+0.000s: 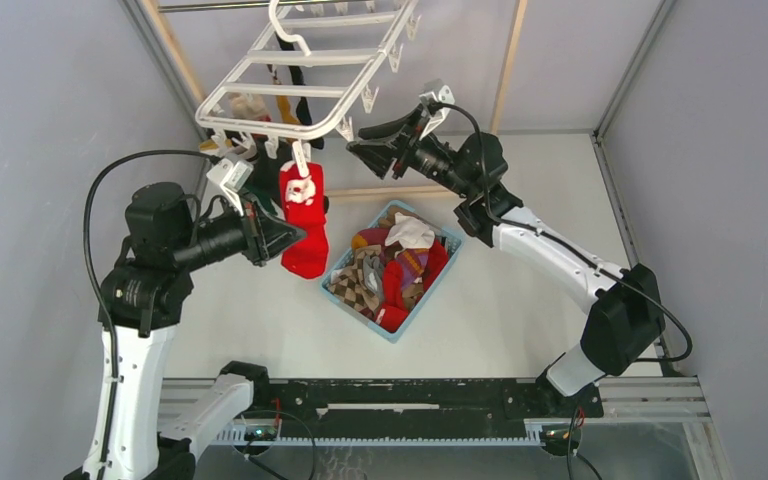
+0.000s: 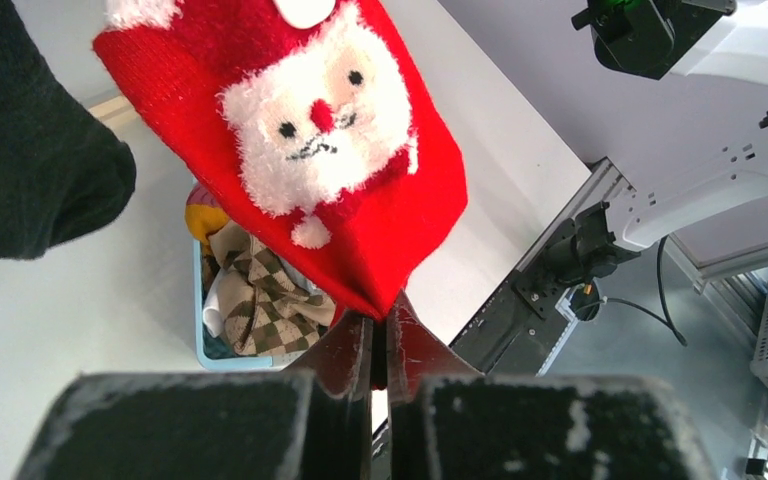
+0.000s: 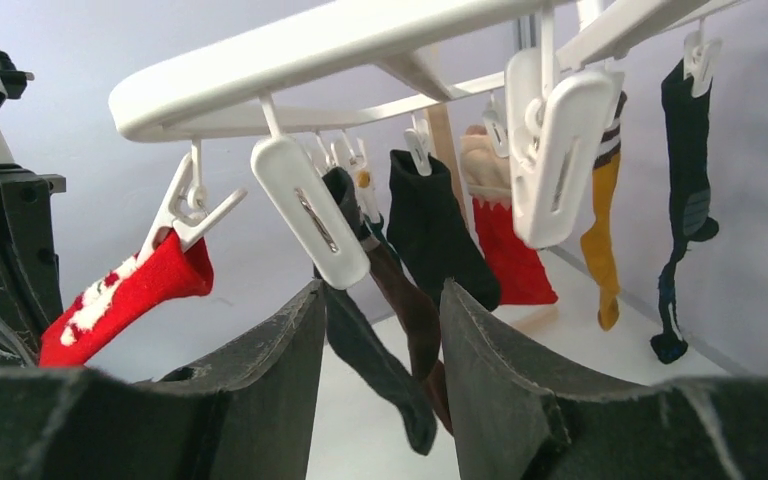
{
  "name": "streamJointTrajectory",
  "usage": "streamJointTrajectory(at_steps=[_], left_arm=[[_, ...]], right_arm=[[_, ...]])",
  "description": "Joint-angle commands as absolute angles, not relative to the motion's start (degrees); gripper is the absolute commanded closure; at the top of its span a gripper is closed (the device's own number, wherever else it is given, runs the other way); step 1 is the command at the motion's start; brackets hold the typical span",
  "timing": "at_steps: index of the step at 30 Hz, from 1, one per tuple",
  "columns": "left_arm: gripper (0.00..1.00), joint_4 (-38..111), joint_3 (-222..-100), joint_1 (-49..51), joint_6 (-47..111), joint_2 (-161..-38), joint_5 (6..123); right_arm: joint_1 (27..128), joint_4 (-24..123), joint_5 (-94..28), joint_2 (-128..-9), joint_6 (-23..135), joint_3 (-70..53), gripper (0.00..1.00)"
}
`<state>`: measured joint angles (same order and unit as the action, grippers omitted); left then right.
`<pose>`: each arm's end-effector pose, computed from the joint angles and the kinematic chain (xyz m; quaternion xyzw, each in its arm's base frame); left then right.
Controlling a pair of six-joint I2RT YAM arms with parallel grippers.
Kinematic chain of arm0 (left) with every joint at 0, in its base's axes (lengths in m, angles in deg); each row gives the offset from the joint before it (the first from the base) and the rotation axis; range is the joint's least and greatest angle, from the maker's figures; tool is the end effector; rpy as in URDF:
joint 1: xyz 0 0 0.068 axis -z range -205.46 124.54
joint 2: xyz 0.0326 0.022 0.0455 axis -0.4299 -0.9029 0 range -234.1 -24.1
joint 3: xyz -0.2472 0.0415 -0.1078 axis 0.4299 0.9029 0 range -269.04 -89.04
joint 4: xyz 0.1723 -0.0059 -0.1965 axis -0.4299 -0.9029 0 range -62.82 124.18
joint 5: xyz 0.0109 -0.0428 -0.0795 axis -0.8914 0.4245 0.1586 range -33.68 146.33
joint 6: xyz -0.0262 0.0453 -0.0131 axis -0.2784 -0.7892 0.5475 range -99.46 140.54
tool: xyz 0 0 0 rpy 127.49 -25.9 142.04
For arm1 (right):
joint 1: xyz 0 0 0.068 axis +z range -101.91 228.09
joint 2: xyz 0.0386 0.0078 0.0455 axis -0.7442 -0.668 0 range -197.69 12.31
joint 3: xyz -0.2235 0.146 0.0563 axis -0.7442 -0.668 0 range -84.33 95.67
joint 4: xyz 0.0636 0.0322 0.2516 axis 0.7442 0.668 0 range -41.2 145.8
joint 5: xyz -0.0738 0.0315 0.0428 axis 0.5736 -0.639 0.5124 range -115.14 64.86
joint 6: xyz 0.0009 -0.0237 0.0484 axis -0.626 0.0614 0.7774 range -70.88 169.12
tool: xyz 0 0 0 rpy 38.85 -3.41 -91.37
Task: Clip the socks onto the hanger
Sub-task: Open the clamp at the hanger.
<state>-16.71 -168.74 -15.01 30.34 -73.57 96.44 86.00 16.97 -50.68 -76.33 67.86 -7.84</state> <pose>0.1183 -0.0453 0.4536 0.1995 0.7715 -0.3716 0.4764 0.2792 0.2370 0.4204 -0.2717 0.5237 0.4904 0.6414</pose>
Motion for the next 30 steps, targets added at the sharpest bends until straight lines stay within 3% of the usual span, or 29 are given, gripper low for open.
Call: streamJointTrajectory(at_steps=[1,9,19,24,27,30], left_arm=[[1.0,-17.0,-172.28,-15.53,28.88,-73.26,95.88],[1.0,-17.11,-172.95,-15.87,29.07,-73.11,95.64],[0.99,-17.42,-173.7,-16.15,29.04,-72.9,94.8],[0.59,-17.41,-173.38,-16.23,29.39,-72.94,90.91],[0.21,-17.6,-173.74,-16.3,30.1,-72.96,87.16],[0.12,-18.03,-174.83,-16.45,30.02,-73.2,84.83]], right_arm=[[85.96,16.37,-52.44,-76.47,67.32,-3.17,0.48],[87.54,18.76,-53.96,-77.03,65.4,-0.22,0.53],[87.89,20.25,-54.05,-76.56,64.79,-0.83,0.84],[89.02,22.22,-52.12,-75.15,63.23,-0.4,0.96],[90.82,25.76,-50.51,-74.92,61.41,1.3,0.98],[93.15,30.67,-48.48,-75.29,58.72,3.84,1.0]])
